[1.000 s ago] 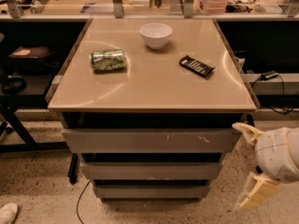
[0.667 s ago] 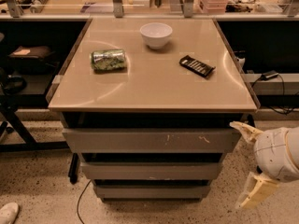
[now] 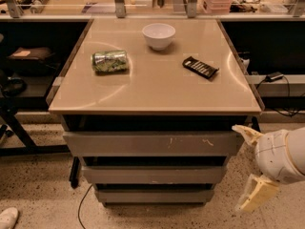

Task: Open top drawer

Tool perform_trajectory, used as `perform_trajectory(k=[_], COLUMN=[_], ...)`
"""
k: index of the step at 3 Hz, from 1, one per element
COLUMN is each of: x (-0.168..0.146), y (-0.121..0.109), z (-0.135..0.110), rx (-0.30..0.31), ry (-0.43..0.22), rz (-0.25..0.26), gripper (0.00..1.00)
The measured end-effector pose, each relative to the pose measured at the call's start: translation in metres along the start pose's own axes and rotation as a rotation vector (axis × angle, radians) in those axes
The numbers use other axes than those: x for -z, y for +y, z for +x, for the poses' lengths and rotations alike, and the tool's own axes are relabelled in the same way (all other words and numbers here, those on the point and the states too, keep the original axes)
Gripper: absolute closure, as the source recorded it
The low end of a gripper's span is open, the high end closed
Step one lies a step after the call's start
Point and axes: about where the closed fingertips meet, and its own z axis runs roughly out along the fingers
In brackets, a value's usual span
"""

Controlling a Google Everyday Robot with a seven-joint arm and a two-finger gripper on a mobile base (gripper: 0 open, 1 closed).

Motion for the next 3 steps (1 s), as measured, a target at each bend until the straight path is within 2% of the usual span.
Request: perform_trajectory(k=[1,3], x=[-0.033,-0.081], y=[-0.011,-0.050], z=[0.006,0.016], rx=[-0.010,0.032], ry=[-0.023,-0.028], rz=[0.009,0.118], gripper=[0.00,0.00])
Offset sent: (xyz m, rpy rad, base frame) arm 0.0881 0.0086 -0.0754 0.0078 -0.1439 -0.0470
